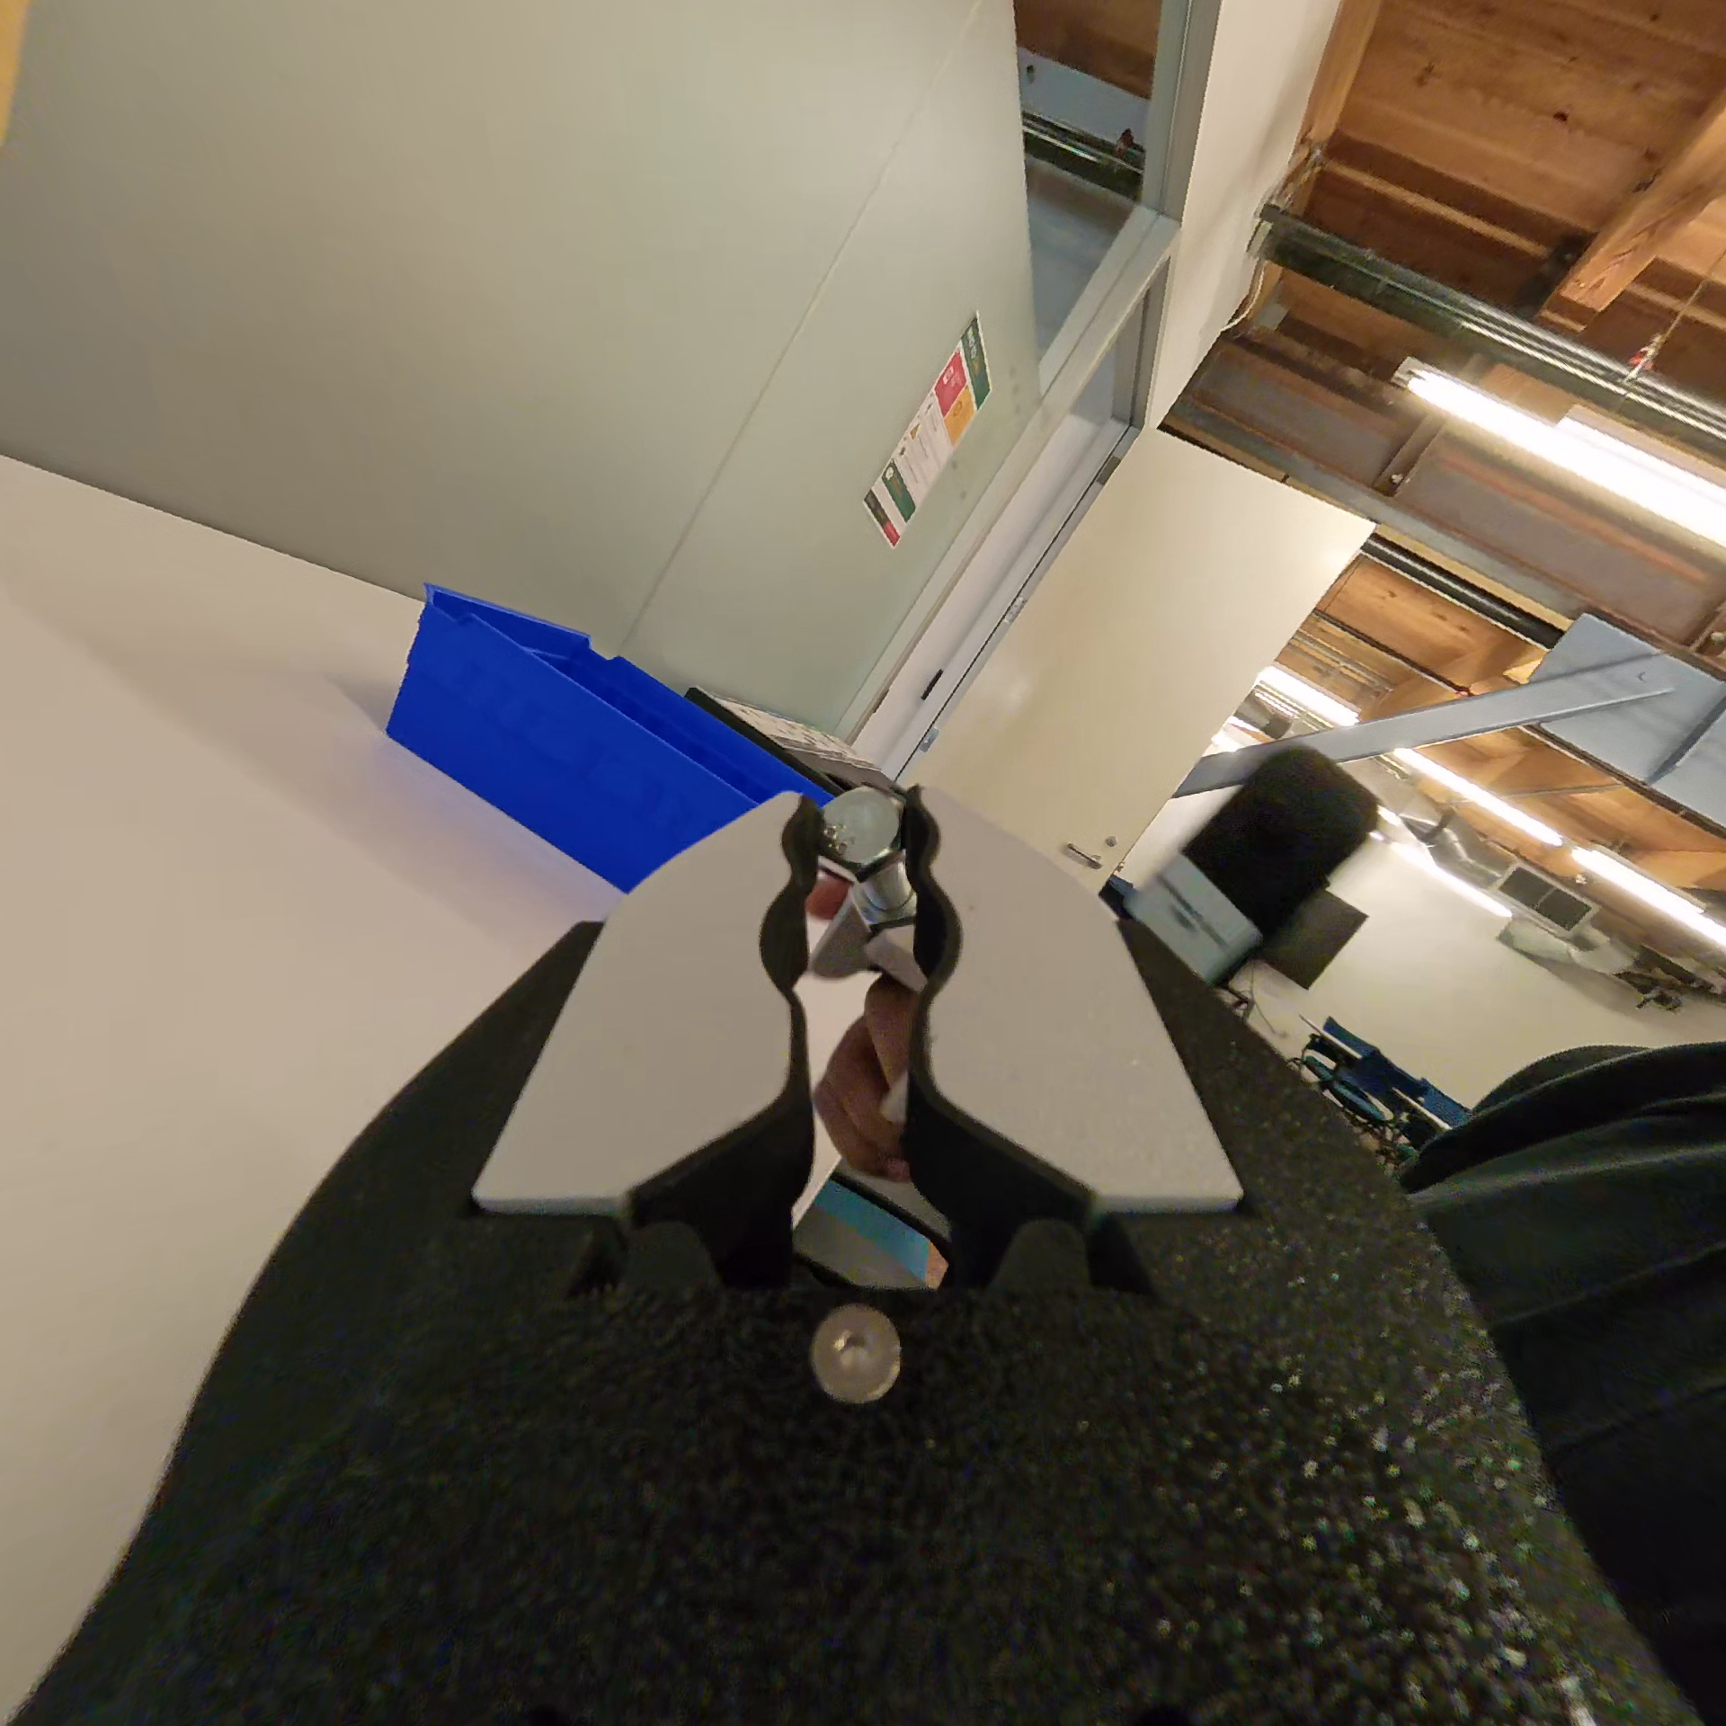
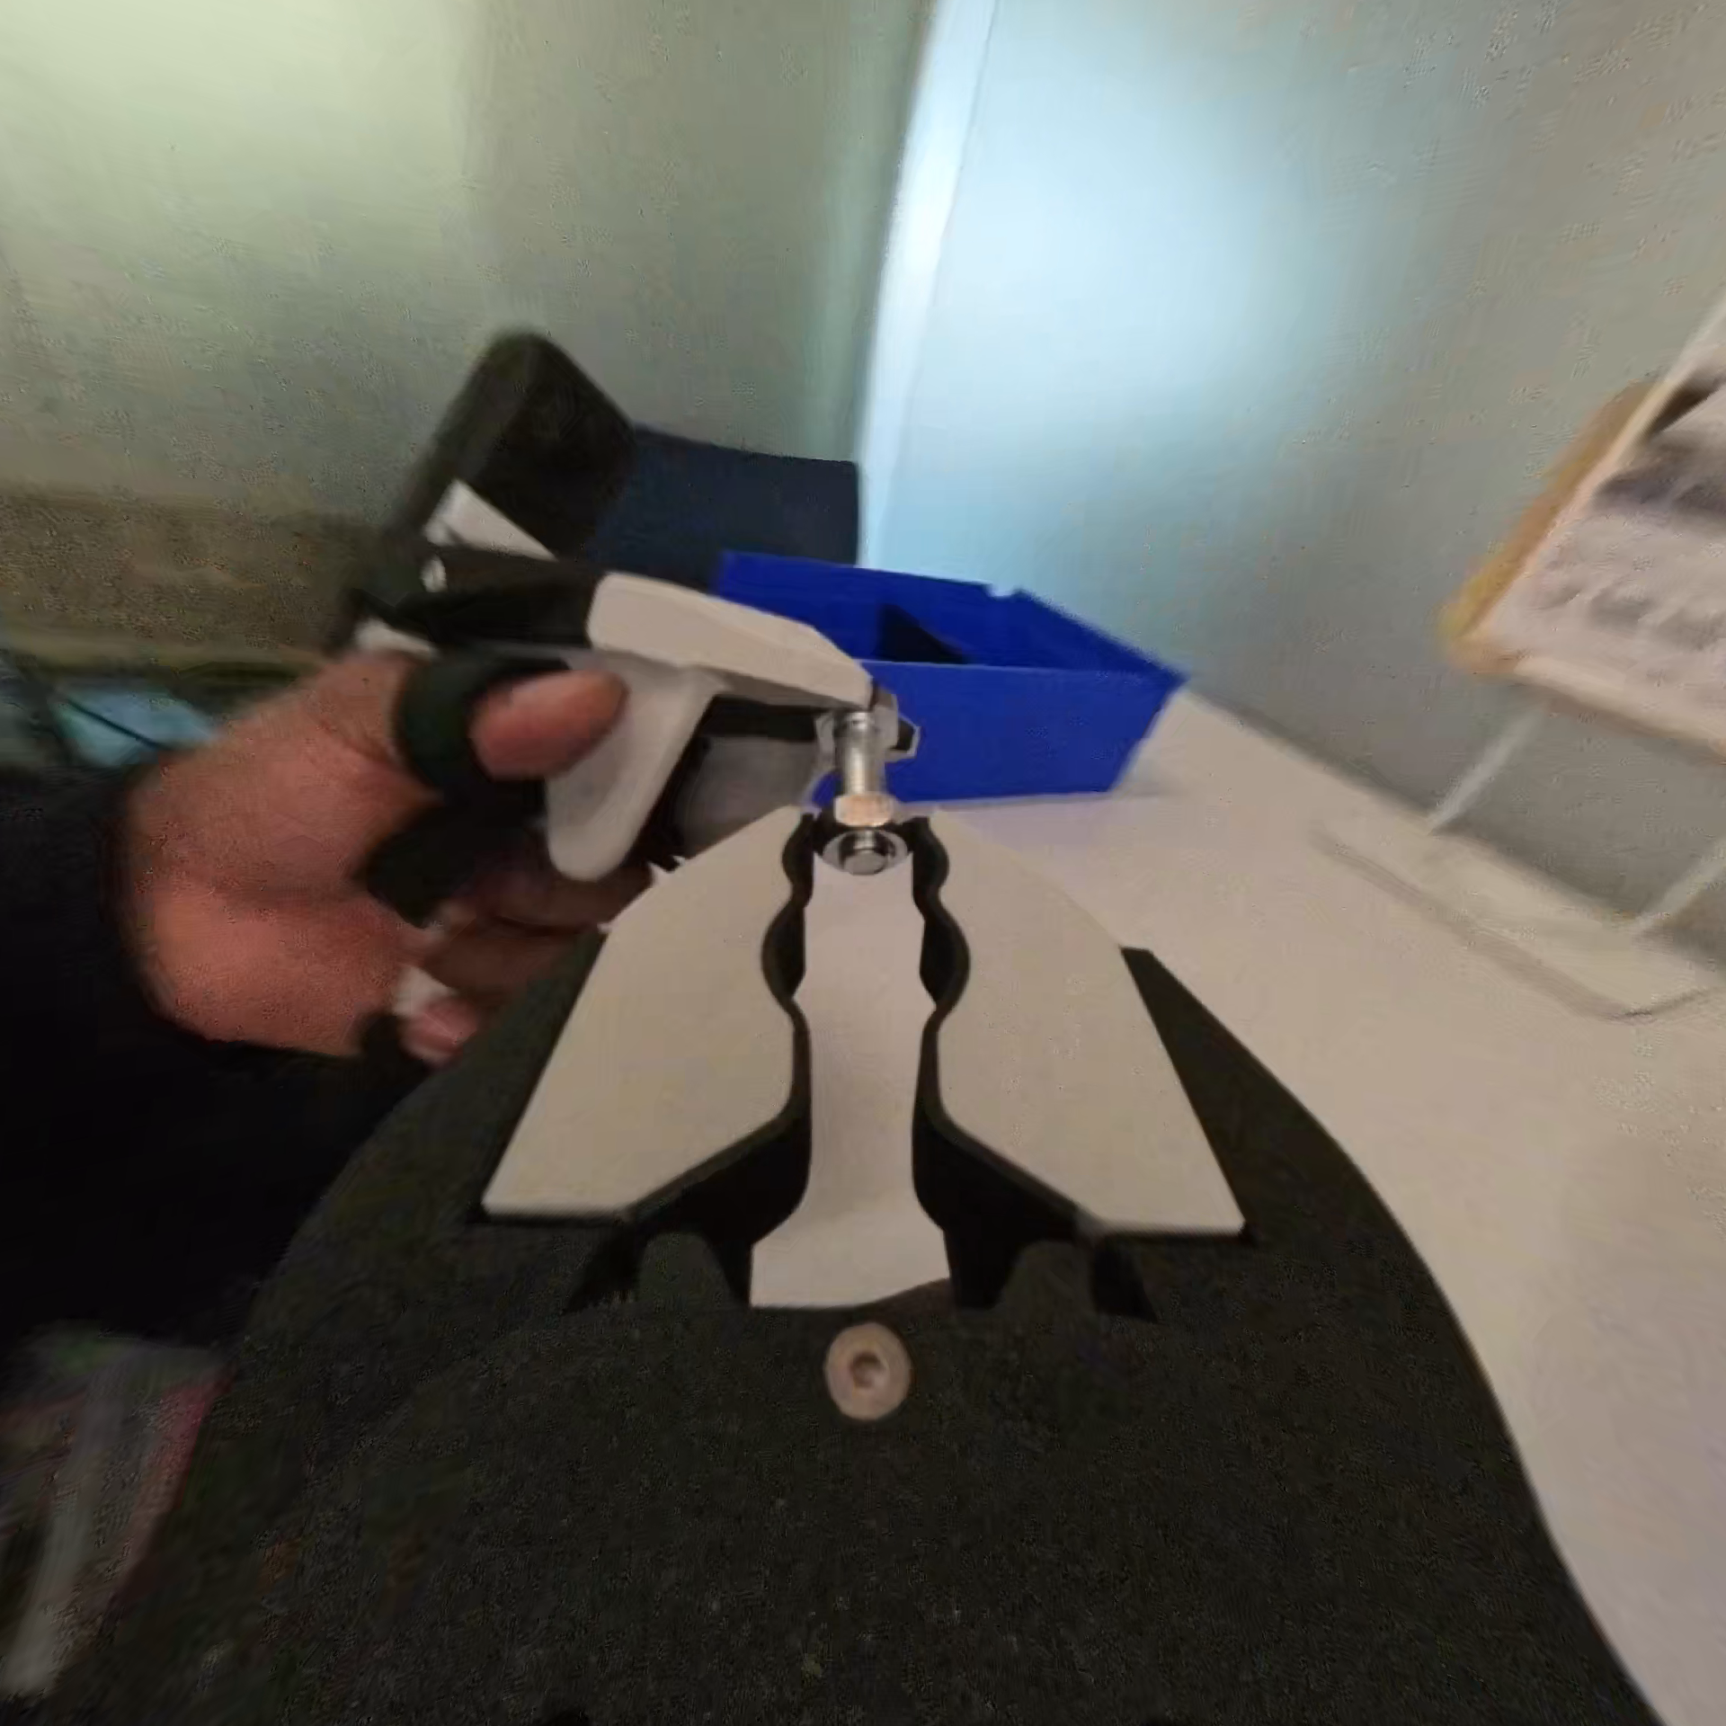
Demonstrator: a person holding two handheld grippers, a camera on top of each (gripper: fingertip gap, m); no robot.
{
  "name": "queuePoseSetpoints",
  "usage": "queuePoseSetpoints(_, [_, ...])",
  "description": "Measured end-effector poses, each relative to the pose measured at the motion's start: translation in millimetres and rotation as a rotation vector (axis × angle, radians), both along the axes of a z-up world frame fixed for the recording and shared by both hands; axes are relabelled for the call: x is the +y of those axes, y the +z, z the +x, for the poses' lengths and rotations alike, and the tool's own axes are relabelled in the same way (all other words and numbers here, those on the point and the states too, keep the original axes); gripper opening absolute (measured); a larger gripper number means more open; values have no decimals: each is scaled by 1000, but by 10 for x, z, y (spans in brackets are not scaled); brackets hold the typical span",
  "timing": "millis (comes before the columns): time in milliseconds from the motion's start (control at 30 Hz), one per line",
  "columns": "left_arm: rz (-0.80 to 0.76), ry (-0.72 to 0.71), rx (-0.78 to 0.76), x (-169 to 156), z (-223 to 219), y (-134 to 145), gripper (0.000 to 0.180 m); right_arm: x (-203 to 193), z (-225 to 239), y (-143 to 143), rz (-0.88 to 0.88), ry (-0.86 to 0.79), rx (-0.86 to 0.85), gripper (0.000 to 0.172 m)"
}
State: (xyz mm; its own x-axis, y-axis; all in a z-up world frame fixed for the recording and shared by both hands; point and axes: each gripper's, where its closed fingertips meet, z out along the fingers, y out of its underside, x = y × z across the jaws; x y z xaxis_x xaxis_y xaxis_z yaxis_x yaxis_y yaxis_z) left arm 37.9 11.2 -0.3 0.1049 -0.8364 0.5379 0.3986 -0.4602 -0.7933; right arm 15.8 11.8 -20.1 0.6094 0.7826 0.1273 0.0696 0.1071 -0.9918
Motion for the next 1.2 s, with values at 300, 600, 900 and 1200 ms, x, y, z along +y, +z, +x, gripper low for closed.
queuePoseSetpoints(300, [2, 1, -66, 36, -27, 48, 17, 24, 107, -20, 0, 110, 125, 45])
queuePoseSetpoints(600, [-48, -26, 4, 55, 86, -62, 17, 82, 113, -44, 468, -246, -339, 19])
queuePoseSetpoints(900, [30, -43, -53, -29, 53, 41, 17, -112, 63, 73, -522, 494, 495, 24])
queuePoseSetpoints(1200, [-61, -14, -1, 80, 53, -100, 17, 51, 138, -58, 434, -157, -286, 41])
